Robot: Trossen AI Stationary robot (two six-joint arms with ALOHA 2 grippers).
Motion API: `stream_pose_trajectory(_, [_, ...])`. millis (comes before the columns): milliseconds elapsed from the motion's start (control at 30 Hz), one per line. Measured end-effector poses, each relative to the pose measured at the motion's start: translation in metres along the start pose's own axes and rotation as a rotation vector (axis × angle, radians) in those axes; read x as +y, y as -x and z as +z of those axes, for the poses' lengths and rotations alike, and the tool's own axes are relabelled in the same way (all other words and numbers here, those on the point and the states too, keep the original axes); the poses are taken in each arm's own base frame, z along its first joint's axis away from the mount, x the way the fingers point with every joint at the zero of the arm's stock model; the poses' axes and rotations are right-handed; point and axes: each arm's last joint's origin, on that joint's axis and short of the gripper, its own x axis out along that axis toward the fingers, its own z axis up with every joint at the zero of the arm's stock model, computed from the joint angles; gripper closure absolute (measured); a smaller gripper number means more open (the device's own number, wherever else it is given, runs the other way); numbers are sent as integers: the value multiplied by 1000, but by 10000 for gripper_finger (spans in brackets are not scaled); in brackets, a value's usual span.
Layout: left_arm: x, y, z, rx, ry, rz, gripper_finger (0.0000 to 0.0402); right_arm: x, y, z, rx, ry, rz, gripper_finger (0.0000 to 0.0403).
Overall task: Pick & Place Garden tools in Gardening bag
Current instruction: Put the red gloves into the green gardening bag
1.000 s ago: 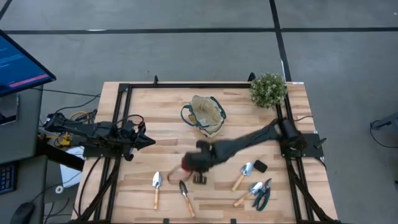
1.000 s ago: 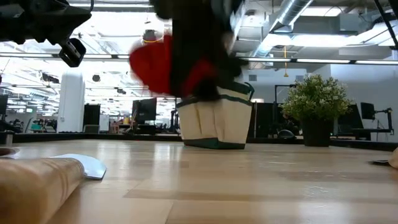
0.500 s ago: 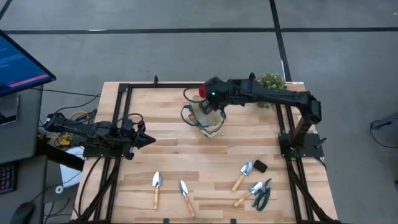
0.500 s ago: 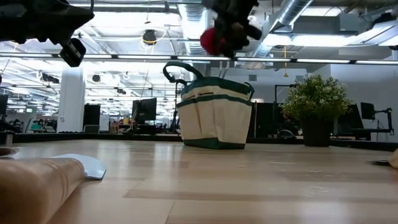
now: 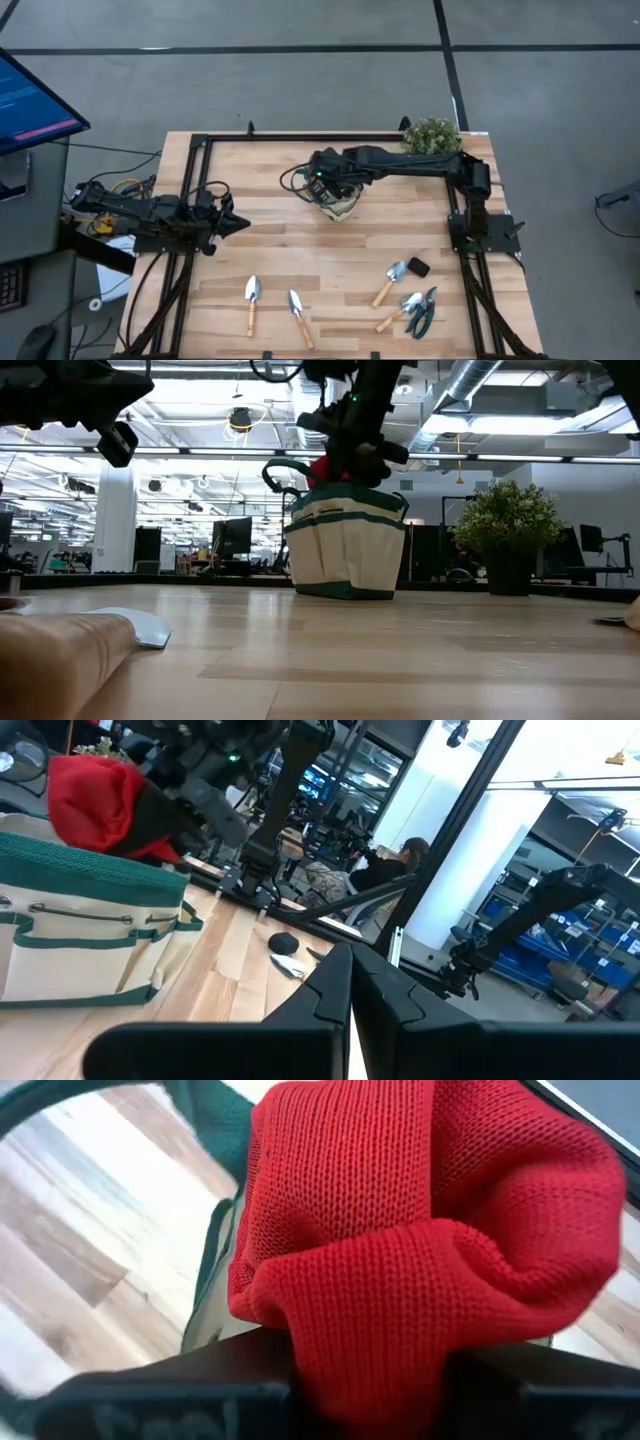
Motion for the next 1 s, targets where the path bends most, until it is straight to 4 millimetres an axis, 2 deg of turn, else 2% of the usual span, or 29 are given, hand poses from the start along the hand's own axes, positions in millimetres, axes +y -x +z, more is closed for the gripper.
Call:
stream_pose_trajectory(233, [0,0,0,-1,0,0,397,-3,-1,4,-10,-17,9,347])
stream_pose_trajectory(367, [0,0,0,-3,1,-2,393,-7,-2,7,6,-29,29,329])
stream_pose_trajectory(567, [0,0,0,-3,1,-2,396,-3,-9,5,14,-17,19,284])
stream_pose_trajectory(1000, [0,0,0,-3,1,-2,396,-7,-9,8,-11,-2,-6,164])
